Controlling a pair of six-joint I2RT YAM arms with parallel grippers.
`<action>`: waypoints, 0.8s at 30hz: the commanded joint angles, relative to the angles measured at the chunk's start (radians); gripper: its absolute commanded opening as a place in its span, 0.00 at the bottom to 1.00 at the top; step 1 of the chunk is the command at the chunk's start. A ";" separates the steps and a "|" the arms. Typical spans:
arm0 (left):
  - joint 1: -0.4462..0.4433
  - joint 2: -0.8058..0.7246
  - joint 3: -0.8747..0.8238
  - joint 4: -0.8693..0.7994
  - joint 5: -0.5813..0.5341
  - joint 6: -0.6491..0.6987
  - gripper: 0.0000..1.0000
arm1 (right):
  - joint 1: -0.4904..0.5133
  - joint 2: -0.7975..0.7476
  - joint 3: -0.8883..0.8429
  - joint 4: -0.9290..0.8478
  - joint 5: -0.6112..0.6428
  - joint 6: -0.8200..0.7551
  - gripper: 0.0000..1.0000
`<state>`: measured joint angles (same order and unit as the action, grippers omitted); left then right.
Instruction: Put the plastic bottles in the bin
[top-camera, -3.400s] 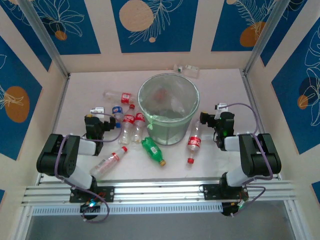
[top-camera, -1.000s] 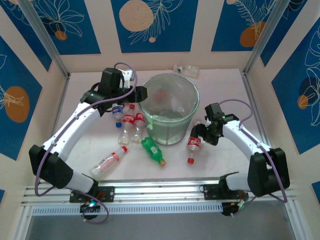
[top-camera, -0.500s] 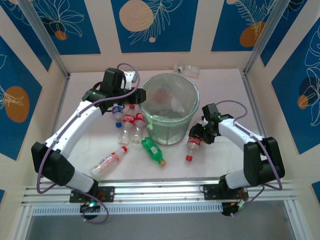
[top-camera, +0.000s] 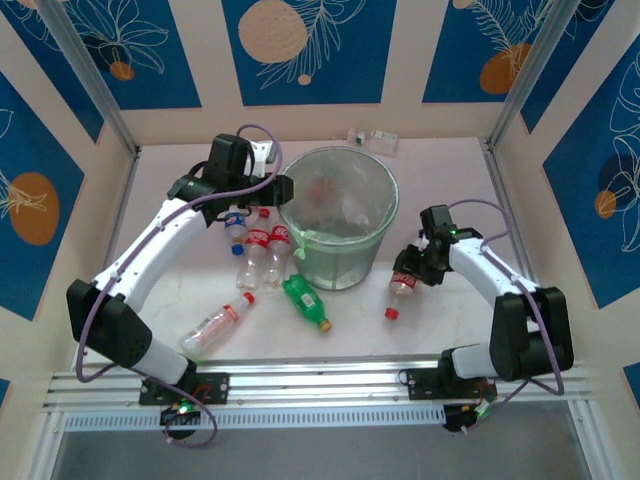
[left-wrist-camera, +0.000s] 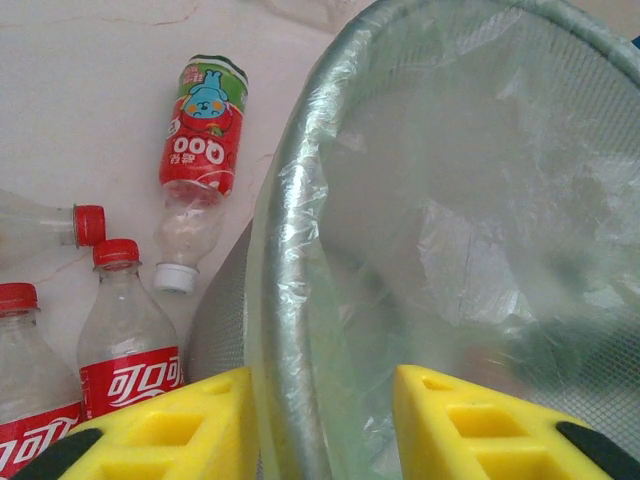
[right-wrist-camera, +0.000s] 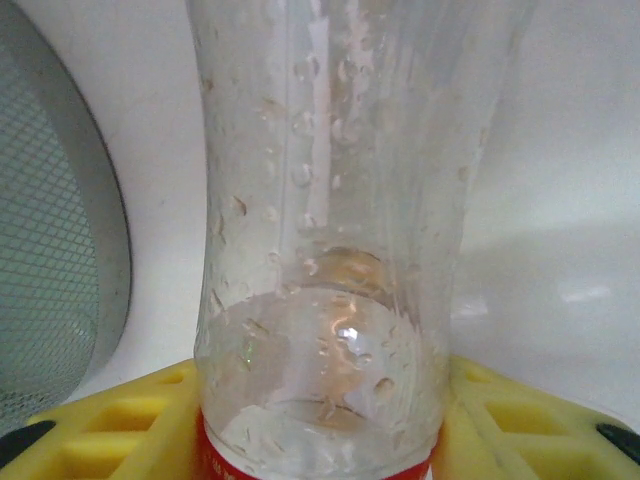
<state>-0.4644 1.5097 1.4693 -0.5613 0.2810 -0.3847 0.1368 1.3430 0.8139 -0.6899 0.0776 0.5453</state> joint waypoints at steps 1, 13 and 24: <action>-0.007 0.024 0.023 0.002 0.004 0.004 0.39 | -0.047 -0.103 0.088 -0.116 0.046 -0.067 0.51; -0.007 0.024 0.016 0.010 0.021 0.038 0.42 | -0.087 -0.354 0.536 -0.121 0.100 -0.203 0.49; -0.007 0.023 -0.009 0.047 0.046 0.032 0.42 | 0.220 -0.115 0.855 0.075 -0.043 -0.246 0.48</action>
<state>-0.4656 1.5284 1.4708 -0.5346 0.2981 -0.3645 0.2848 1.1545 1.6314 -0.6827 0.0990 0.3325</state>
